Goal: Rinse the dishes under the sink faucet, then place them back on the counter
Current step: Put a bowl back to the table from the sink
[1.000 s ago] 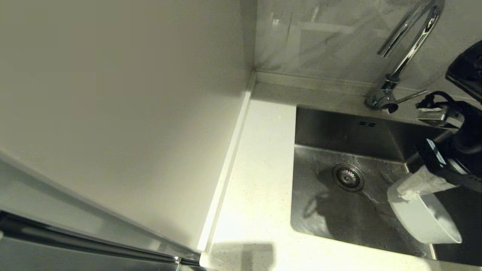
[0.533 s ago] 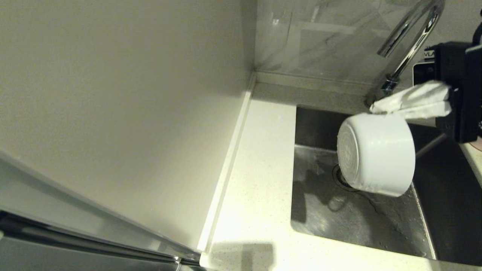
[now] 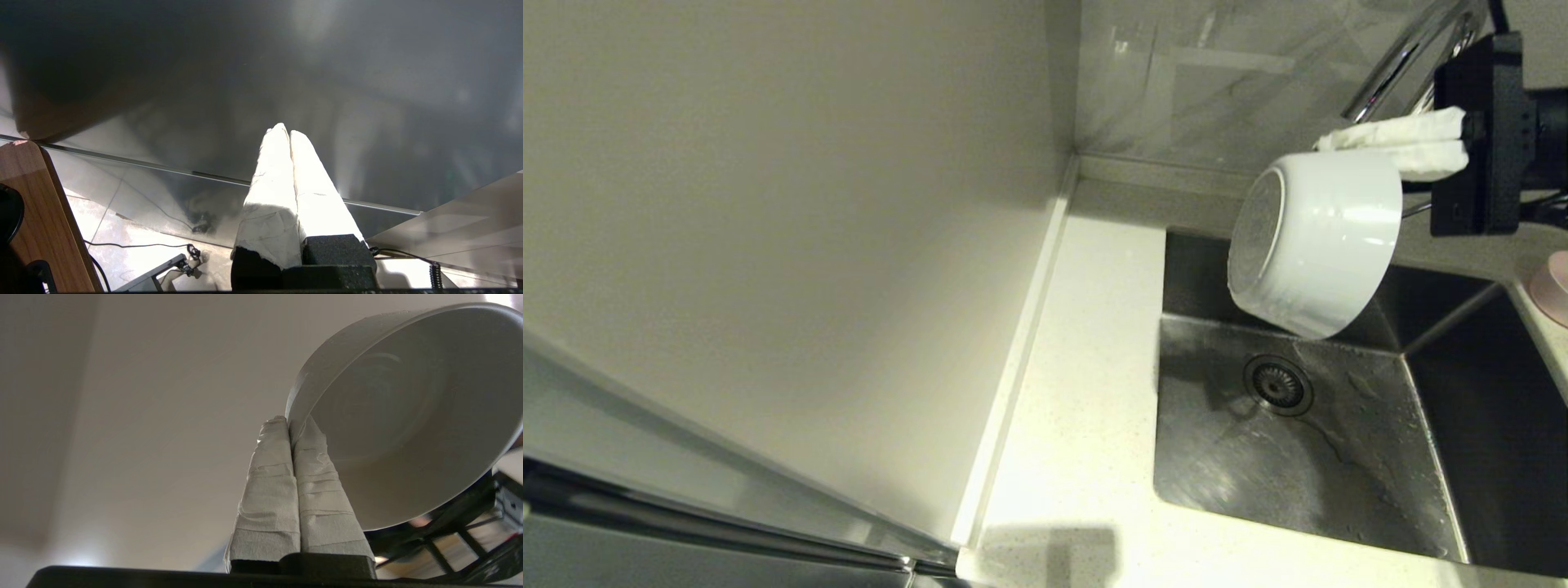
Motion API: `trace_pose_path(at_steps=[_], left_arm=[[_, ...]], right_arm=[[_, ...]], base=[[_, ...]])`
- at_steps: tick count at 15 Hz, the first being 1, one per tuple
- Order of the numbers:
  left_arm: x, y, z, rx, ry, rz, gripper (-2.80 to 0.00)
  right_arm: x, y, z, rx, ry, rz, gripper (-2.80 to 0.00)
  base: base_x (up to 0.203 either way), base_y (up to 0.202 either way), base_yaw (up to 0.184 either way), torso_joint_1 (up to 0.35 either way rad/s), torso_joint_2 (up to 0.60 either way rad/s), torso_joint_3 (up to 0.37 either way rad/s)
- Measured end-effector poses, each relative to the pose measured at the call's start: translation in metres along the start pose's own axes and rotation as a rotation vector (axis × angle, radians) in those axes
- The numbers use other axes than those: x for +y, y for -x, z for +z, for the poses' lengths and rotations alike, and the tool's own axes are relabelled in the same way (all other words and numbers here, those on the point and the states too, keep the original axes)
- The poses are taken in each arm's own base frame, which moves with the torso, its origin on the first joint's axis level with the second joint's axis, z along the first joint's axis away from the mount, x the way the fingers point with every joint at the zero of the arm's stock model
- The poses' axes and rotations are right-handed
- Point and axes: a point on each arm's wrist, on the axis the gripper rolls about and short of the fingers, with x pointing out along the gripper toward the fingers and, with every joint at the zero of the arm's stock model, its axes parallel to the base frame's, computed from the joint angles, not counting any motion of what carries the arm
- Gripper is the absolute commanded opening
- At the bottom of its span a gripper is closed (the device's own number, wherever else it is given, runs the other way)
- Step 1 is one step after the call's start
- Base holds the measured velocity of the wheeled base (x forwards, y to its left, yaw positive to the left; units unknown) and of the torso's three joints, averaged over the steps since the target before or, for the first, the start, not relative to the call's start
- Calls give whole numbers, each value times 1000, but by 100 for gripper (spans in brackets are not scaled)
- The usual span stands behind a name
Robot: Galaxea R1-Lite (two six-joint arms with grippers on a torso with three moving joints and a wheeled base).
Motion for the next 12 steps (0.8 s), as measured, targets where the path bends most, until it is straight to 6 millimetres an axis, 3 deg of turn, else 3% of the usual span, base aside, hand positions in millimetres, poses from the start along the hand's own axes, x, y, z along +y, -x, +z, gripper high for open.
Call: trace_pose_path(at_steps=[3,5,8,10,12], left_arm=[[0,0,0,0,0,0,-280],[0,0,0,0,0,0,-280],[0,0,0,0,0,0,-280],[0,0,0,0,0,0,-280],[0,0,0,0,0,0,-280]], right_arm=[[-20,8,18,-38,-120,-8,-280],[2,16,7,-48,-61,32,-280],[49,30,-27,-47,107,128,-280],[55,32,-29,-43,95,154,-280],[35,26,-9,-45,8,140,-280]], base=[[0,0,0,0,0,0],[0,0,0,0,0,0],[0,0,0,0,0,0],[0,0,0,0,0,0],[0,0,0,0,0,0]])
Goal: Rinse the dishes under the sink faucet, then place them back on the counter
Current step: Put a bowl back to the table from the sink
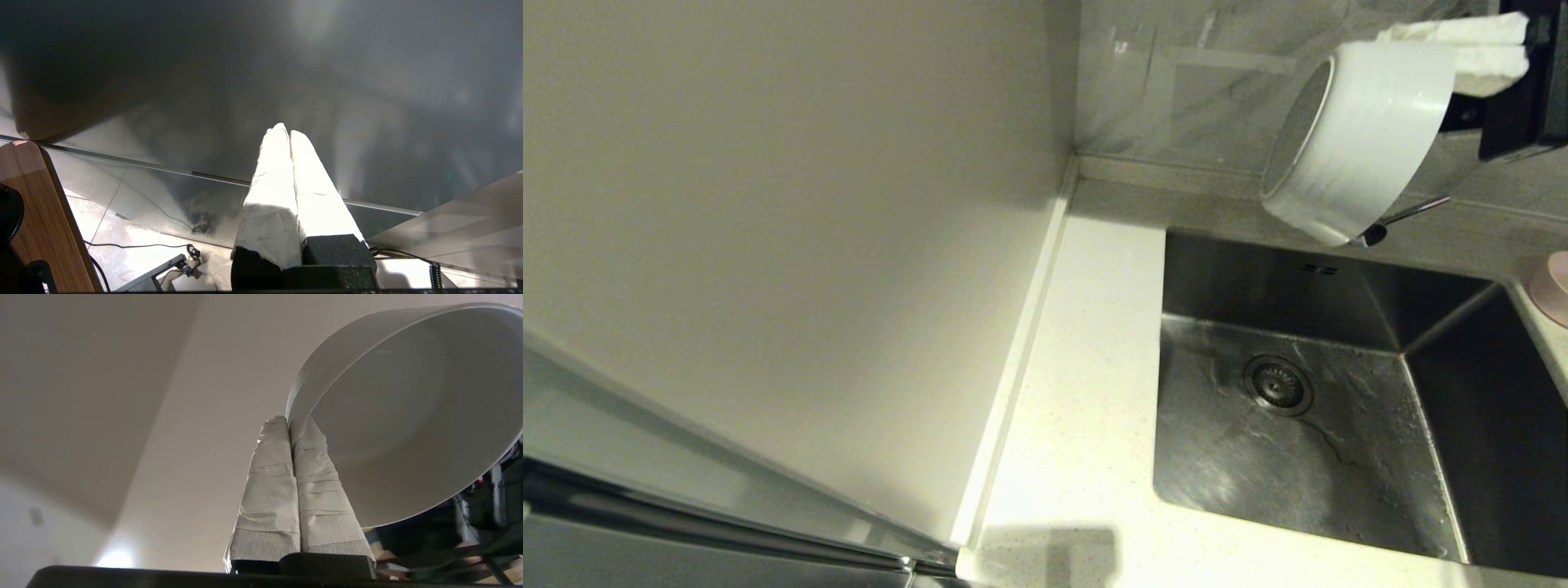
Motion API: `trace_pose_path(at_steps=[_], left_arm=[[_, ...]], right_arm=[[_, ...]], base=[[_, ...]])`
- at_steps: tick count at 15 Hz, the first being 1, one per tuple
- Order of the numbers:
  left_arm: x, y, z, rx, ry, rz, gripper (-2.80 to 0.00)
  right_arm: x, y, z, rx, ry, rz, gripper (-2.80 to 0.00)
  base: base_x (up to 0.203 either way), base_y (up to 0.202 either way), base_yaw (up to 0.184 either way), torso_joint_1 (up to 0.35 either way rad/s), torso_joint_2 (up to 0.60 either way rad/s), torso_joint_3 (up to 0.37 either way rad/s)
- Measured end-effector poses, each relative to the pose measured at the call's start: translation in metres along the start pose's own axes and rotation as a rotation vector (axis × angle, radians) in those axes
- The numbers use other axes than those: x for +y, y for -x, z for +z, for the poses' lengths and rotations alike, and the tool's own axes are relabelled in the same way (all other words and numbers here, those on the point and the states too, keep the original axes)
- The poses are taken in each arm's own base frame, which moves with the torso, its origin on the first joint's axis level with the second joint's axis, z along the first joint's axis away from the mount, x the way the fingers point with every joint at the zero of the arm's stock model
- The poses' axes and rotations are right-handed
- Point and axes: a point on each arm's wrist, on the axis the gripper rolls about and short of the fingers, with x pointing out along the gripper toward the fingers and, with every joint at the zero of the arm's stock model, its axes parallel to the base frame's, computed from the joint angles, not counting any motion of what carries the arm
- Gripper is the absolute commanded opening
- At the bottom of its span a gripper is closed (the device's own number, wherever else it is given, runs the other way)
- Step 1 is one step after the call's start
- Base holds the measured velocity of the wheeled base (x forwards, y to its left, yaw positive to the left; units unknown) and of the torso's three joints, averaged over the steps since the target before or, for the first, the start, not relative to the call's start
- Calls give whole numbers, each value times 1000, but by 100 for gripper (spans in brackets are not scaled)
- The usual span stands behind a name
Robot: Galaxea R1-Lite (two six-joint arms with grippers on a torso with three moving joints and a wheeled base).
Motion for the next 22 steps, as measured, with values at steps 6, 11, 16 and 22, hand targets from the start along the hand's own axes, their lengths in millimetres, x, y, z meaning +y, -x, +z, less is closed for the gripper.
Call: trace_pose_path(at_steps=[6,11,16,22], left_arm=[[0,0,0,0,0,0,-280],[0,0,0,0,0,0,-280],[0,0,0,0,0,0,-280],[0,0,0,0,0,0,-280]], right_arm=[[7,58,-6,31,480,33,-280],[35,112,-41,-165,831,42,-280],[30,142,-49,-312,1118,3,-280],[-5,139,-2,-258,342,78,-280]], base=[[0,0,0,0,0,0],[0,0,0,0,0,0],[0,0,0,0,0,0],[0,0,0,0,0,0]])
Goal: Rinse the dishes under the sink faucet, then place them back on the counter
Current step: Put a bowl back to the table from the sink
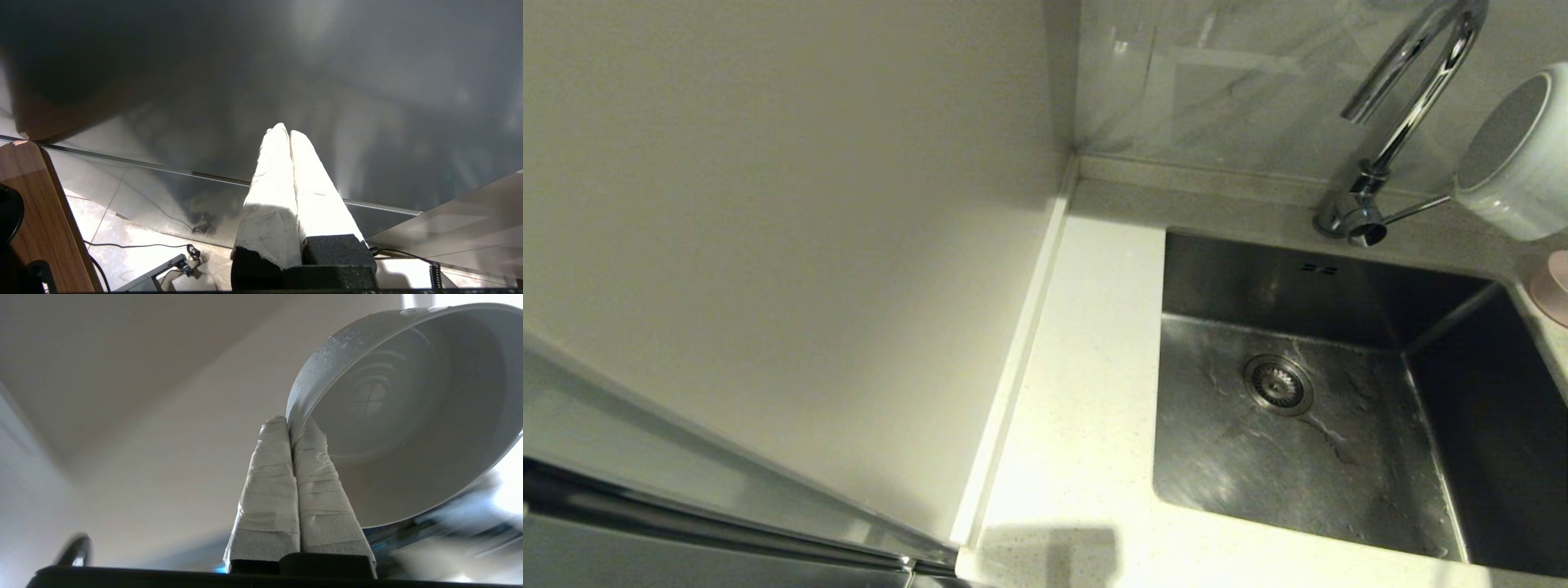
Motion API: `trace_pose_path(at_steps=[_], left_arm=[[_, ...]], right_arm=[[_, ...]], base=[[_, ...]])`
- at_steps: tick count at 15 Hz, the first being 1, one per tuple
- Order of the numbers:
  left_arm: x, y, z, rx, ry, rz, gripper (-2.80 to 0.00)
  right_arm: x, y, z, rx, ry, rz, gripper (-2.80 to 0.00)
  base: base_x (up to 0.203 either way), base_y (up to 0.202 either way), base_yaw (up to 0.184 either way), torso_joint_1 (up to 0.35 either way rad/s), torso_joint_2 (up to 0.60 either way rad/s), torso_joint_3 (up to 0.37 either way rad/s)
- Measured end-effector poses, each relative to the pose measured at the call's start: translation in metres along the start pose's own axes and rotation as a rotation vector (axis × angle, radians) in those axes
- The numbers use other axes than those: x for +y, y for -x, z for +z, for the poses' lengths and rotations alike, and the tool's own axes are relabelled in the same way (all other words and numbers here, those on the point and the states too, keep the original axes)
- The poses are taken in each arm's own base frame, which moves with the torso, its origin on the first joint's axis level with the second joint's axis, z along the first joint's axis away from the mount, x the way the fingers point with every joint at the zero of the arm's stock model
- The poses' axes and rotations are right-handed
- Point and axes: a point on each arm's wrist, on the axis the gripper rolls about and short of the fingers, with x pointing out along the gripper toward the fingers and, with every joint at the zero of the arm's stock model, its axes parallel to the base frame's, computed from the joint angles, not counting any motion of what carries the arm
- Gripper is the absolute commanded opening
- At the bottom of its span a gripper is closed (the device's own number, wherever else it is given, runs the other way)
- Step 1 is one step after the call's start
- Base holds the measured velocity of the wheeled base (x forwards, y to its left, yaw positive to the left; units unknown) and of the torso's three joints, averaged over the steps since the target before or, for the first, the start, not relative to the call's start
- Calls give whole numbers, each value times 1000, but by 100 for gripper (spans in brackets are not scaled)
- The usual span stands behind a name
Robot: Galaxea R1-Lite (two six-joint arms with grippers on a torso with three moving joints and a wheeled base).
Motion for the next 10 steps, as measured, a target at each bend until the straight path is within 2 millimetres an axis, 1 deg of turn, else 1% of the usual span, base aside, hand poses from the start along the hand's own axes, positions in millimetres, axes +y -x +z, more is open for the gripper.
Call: trace_pose_path(at_steps=[1,2,5,7,8,10], left_arm=[[0,0,0,0,1,0,-280],[0,0,0,0,0,0,-280],[0,0,0,0,0,0,-280],[0,0,0,0,0,0,-280],[0,0,0,0,0,0,-280],[0,0,0,0,0,0,-280]], right_arm=[[-11,-5,-1,20,-160,-10,-280],[-16,-8,-5,34,-258,-19,-280],[-20,-13,-11,54,-314,-26,-280],[-19,-13,-13,57,-293,-26,-280],[-17,-13,-14,55,-246,-23,-280],[-7,-12,-16,54,-90,-13,-280]], base=[[0,0,0,0,0,0],[0,0,0,0,0,0],[0,0,0,0,0,0],[0,0,0,0,0,0],[0,0,0,0,0,0],[0,0,0,0,0,0]])
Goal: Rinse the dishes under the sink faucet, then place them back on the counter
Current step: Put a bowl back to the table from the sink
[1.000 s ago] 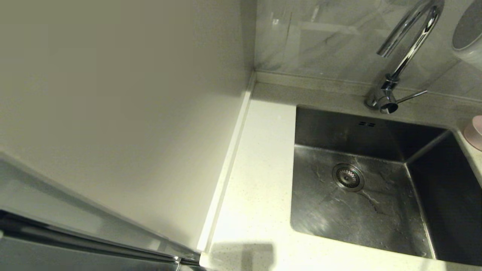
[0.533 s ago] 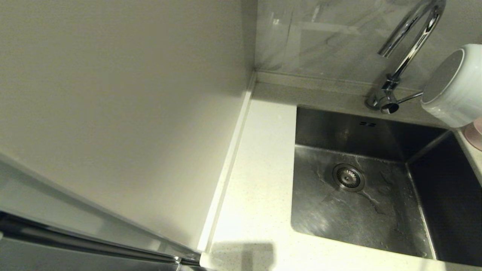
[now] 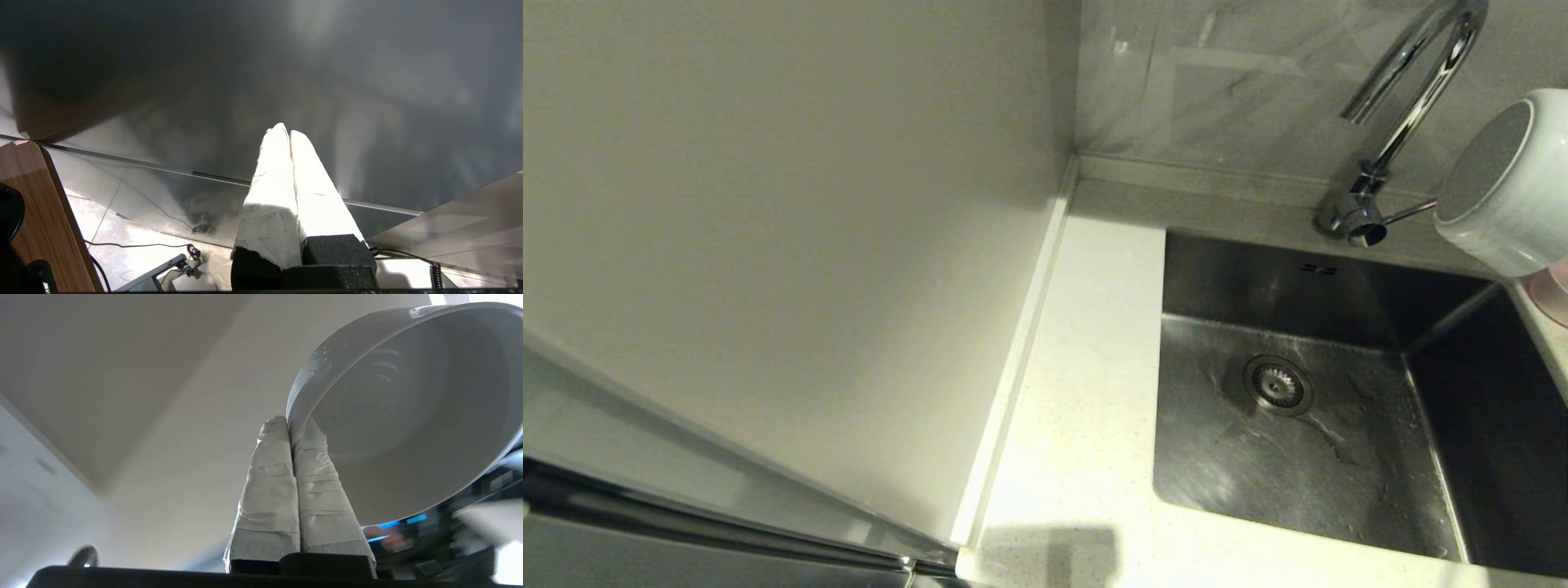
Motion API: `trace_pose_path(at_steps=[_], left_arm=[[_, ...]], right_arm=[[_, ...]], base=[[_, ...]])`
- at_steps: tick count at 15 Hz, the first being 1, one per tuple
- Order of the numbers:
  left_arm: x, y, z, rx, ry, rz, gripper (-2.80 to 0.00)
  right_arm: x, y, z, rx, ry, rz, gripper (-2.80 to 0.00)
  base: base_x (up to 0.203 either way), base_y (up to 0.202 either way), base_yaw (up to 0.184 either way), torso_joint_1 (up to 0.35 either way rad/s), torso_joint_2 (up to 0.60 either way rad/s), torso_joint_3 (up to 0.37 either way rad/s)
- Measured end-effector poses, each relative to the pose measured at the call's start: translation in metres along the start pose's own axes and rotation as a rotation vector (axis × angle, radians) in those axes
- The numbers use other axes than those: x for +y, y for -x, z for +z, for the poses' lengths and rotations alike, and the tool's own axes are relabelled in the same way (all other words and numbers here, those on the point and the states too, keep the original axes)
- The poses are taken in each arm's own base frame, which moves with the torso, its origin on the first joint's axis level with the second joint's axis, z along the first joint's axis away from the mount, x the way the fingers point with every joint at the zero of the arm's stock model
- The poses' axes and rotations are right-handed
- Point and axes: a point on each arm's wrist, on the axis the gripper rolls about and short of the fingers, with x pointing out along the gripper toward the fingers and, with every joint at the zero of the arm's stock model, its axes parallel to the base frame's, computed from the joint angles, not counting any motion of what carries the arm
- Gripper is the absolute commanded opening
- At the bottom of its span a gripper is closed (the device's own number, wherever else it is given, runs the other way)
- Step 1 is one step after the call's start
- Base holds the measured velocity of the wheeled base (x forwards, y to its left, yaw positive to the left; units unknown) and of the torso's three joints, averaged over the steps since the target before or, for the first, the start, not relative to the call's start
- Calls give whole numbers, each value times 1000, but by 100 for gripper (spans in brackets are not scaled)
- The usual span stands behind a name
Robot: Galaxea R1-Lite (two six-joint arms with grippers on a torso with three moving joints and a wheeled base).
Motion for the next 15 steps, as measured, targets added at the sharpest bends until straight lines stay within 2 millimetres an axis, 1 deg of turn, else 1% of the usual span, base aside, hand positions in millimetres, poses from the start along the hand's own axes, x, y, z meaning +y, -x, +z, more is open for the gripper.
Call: trace_pose_path(at_steps=[3,4,5,6,8,10,11,12,13,15], left_arm=[[0,0,0,0,0,0,-280],[0,0,0,0,0,0,-280],[0,0,0,0,0,0,-280],[0,0,0,0,0,0,-280],[0,0,0,0,0,0,-280],[0,0,0,0,0,0,-280],[0,0,0,0,1,0,-280],[0,0,0,0,1,0,-280],[0,0,0,0,0,0,-280],[0,0,0,0,0,0,-280]], right_arm=[[19,1,-8,-1,214,11,-280],[21,4,-11,-13,199,12,-280],[21,5,-12,-19,117,11,-280],[17,5,-12,-20,-16,9,-280],[3,3,-13,-12,-382,0,-280],[-8,-4,-20,18,-663,-24,-280],[-11,-11,-24,50,-731,-46,-280],[-12,-17,-26,74,-738,-59,-280],[-10,-21,-24,89,-703,-63,-280],[-1,-22,-17,91,-564,-50,-280]], base=[[0,0,0,0,0,0],[0,0,0,0,0,0],[0,0,0,0,0,0],[0,0,0,0,0,0],[0,0,0,0,0,0],[0,0,0,0,0,0],[0,0,0,0,0,0],[0,0,0,0,0,0],[0,0,0,0,0,0],[0,0,0,0,0,0]])
